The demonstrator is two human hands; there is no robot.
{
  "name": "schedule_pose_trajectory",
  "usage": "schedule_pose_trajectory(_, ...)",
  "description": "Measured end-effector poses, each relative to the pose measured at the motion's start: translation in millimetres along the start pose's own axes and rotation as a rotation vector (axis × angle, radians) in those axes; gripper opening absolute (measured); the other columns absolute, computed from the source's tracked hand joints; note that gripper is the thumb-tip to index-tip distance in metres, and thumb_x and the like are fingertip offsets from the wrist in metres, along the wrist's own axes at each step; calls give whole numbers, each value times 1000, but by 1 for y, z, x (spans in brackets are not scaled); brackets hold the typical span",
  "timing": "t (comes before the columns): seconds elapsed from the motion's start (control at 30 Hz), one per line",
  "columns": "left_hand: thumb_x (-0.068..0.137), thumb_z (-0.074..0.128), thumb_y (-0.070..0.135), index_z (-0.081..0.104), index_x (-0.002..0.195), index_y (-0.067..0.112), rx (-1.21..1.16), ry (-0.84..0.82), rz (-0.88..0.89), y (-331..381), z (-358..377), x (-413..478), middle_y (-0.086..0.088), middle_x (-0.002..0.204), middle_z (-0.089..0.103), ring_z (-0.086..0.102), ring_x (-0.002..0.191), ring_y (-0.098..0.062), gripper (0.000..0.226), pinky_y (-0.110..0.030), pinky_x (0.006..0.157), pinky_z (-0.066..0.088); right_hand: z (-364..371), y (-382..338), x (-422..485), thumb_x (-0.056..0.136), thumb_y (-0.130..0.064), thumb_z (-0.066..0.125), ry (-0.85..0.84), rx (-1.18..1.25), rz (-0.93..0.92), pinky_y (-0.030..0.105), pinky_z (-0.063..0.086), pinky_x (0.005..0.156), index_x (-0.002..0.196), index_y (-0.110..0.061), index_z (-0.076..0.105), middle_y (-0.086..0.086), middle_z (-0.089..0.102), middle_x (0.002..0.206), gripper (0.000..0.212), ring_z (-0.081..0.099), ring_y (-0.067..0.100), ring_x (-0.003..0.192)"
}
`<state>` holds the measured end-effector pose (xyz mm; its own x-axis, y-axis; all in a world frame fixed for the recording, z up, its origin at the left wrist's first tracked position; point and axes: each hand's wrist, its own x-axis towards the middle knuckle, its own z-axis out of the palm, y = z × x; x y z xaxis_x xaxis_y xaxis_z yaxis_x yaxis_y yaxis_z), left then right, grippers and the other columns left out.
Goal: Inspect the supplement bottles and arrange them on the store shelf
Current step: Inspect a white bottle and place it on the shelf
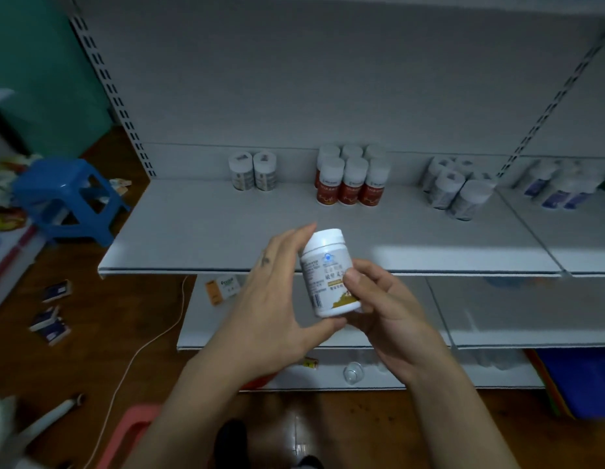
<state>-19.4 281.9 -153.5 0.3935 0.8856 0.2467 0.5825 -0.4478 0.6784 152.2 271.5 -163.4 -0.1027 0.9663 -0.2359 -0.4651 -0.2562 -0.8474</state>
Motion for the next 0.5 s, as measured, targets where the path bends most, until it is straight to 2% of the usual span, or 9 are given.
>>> schedule_pose_trajectory(0.07,67,75,58,19,144,38,57,35,1,5,4,-1,30,131,28,31,124,11,97,-6,102,24,-4,2,-2,46,-29,94,22,-34,-9,28,56,64,107,-8,65,12,73,94,71,70,21,81)
schedule_pose_trajectory(0.13,66,74,61,21,145,33,92,46,-9,11,8,-4,19,135,31,36,125,0,99,-18,103,32,-10,3,-5,53,-20,88,23,-77,-20,27,56,64,109,-7,64,9,73,90,62,70,19,81)
schedule_pose_trajectory(0.23,66,73,63,20,145,34,110,43,-18,19,15,-5,15,134,36,40,123,-4,100,-26,103,36,-14,2,-10,58,-18,84,10,-120,-27,28,57,69,105,-10,65,5,73,90,51,70,18,83)
schedule_pose_trajectory(0.33,66,65,69,24,140,36,95,56,-34,22,21,-5,16,128,41,41,116,1,91,-17,99,35,-18,1,-14,68,-27,86,9,-148,-16,29,57,71,107,-9,65,6,73,93,47,70,19,85)
schedule_pose_trajectory(0.43,65,67,67,27,134,42,41,51,-57,23,22,-4,24,121,40,39,114,9,84,-3,94,30,-22,-1,-14,80,-29,64,12,-99,32,32,55,75,113,-4,64,11,70,98,41,66,24,91)
schedule_pose_trajectory(0.5,65,76,59,27,130,45,-8,28,-88,22,22,-4,23,122,42,40,116,8,83,0,92,32,-23,-3,-12,83,-25,62,-17,-70,83,31,56,76,118,-2,62,12,70,101,42,66,23,94)
